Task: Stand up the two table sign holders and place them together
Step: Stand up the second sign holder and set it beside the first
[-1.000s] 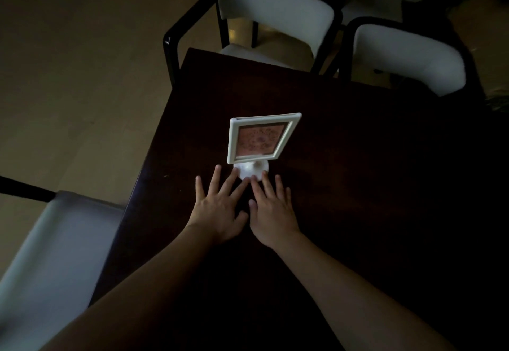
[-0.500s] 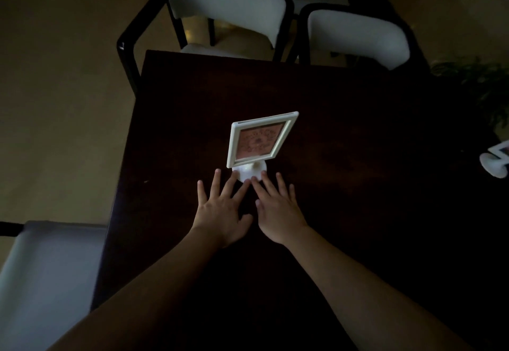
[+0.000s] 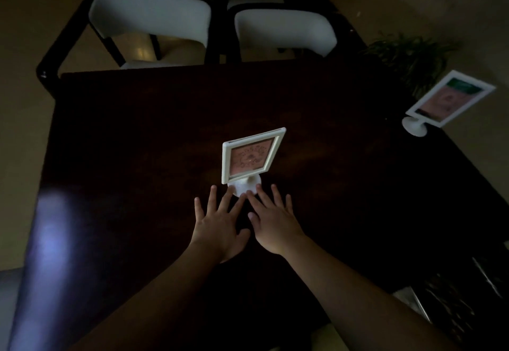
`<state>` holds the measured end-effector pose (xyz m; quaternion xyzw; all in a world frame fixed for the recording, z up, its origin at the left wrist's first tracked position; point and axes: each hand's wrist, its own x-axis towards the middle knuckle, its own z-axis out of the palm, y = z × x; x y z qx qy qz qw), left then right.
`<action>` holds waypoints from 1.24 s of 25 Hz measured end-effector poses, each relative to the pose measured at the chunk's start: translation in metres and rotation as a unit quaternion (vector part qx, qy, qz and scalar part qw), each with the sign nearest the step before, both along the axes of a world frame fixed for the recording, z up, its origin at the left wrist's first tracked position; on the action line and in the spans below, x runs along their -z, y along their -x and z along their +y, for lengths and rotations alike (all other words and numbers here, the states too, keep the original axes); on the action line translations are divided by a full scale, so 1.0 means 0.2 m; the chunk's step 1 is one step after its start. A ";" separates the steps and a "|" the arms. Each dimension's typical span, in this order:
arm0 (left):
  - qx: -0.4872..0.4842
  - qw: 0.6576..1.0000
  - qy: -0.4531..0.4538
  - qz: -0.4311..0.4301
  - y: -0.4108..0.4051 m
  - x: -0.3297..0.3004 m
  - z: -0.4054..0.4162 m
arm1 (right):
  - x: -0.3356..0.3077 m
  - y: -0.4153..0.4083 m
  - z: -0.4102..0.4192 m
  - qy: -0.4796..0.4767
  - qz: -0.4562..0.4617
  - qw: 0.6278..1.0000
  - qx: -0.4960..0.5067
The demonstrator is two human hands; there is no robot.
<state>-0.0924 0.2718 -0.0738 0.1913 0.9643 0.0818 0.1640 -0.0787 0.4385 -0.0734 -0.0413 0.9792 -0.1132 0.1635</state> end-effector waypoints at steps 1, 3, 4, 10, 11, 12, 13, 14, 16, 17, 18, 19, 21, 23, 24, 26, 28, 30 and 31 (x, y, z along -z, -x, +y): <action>0.007 1.000 0.003 0.000 -0.02 0.00 0.07 | 0.00 -0.03 0.07 -0.002 0.000 1.000 0.008; 0.021 1.000 0.010 -0.004 -0.05 0.00 0.22 | 0.00 -0.08 0.21 -0.003 -0.002 1.000 0.021; 0.026 1.000 0.016 -0.006 -0.07 0.00 0.28 | 0.01 -0.10 0.27 -0.001 -0.003 1.000 0.025; 0.046 0.998 0.036 -0.010 -0.16 -0.02 0.70 | 0.00 -0.22 0.69 0.013 -0.014 0.999 0.043; 0.045 0.998 0.040 -0.012 -0.17 -0.03 0.75 | 0.00 -0.23 0.73 0.014 -0.017 0.999 0.043; 0.044 0.998 0.043 -0.014 -0.18 -0.03 0.80 | 0.00 -0.24 0.77 0.015 -0.021 0.999 0.043; 0.043 0.998 0.045 -0.014 -0.20 -0.03 0.86 | 0.00 -0.26 0.83 0.015 -0.024 0.999 0.043; 0.042 0.998 0.045 -0.015 -0.21 -0.03 0.91 | 0.00 -0.26 0.88 0.014 -0.025 0.999 0.040; 0.039 0.998 0.044 -0.022 -0.23 -0.03 1.01 | 0.00 -0.27 0.99 0.013 -0.024 0.999 0.040; 0.039 0.998 0.046 -0.025 -0.23 -0.03 1.05 | 0.00 -0.28 1.02 0.011 -0.022 0.999 0.039; 0.040 0.998 0.047 -0.028 -0.23 -0.03 1.08 | 0.00 -0.28 1.06 0.008 -0.022 0.999 0.039; 0.044 0.997 0.049 -0.030 -0.23 -0.03 1.11 | 0.01 -0.29 1.09 0.006 -0.023 0.999 0.041; 0.051 0.997 0.049 -0.031 -0.20 -0.03 1.16 | 0.01 -0.28 1.13 0.001 -0.027 0.998 0.050; 0.057 0.997 0.040 -0.030 -0.14 -0.02 1.22 | 0.01 -0.24 1.18 -0.003 -0.029 0.998 0.061; 0.062 0.997 0.038 -0.028 -0.12 -0.02 1.24 | 0.01 -0.23 1.20 -0.004 -0.028 0.998 0.064; 0.069 0.997 0.028 -0.024 -0.07 -0.01 1.29 | 0.01 -0.18 1.25 -0.005 -0.027 0.997 0.069; 0.072 0.997 0.019 -0.022 -0.02 0.00 1.33 | 0.01 -0.13 1.30 -0.006 -0.023 0.997 0.069; 0.085 0.996 0.021 -0.018 0.03 0.00 1.38 | 0.01 -0.09 1.36 -0.013 -0.018 0.997 0.067; 0.090 0.995 0.024 -0.018 0.05 0.00 1.40 | 0.00 -0.07 1.39 -0.018 -0.020 0.997 0.066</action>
